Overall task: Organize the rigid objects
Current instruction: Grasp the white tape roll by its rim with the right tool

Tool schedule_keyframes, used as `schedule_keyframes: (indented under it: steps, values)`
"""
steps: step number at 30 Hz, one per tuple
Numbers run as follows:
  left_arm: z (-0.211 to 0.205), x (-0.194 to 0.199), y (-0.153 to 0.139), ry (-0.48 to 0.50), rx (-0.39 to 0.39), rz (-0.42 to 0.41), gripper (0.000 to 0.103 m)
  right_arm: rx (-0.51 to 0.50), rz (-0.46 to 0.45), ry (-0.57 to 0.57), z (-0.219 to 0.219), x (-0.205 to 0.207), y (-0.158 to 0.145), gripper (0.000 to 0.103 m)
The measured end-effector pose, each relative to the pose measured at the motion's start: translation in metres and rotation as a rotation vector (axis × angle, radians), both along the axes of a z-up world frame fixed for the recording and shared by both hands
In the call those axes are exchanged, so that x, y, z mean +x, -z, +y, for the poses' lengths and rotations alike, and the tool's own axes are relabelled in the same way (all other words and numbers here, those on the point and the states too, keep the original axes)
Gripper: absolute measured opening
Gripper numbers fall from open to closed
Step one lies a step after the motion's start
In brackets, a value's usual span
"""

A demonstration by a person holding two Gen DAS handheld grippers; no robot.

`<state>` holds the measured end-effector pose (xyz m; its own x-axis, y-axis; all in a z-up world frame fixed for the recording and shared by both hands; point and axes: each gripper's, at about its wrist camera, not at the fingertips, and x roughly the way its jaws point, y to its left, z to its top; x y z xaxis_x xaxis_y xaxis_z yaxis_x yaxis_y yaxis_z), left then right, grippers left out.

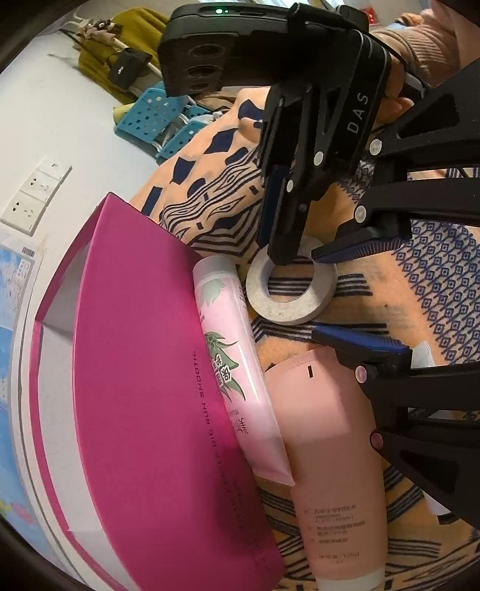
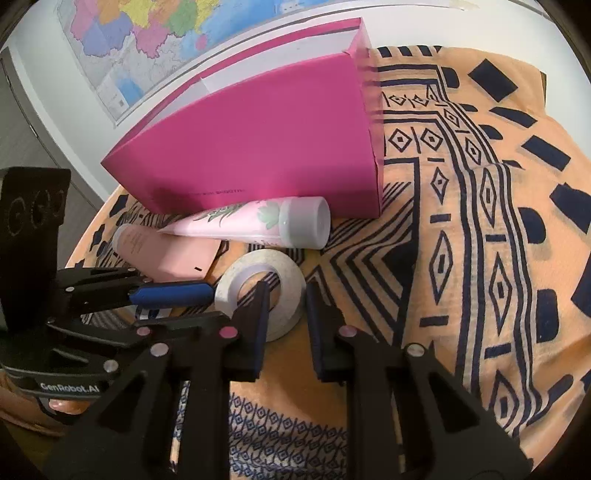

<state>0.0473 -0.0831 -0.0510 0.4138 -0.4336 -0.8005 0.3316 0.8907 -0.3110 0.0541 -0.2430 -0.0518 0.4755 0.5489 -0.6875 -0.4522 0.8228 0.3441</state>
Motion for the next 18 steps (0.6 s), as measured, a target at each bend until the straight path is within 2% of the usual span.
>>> schedule_keyframes:
  steps: [12, 18]
  values:
    - [-0.005, -0.003, -0.005, 0.010, -0.017, 0.006, 0.035, 0.017, 0.004, 0.003, 0.000, -0.012, -0.003, 0.021]
    - [0.000, -0.010, -0.024, 0.014, -0.026, -0.041, 0.035, 0.040, -0.041, -0.007, -0.001, -0.022, -0.024, 0.021]
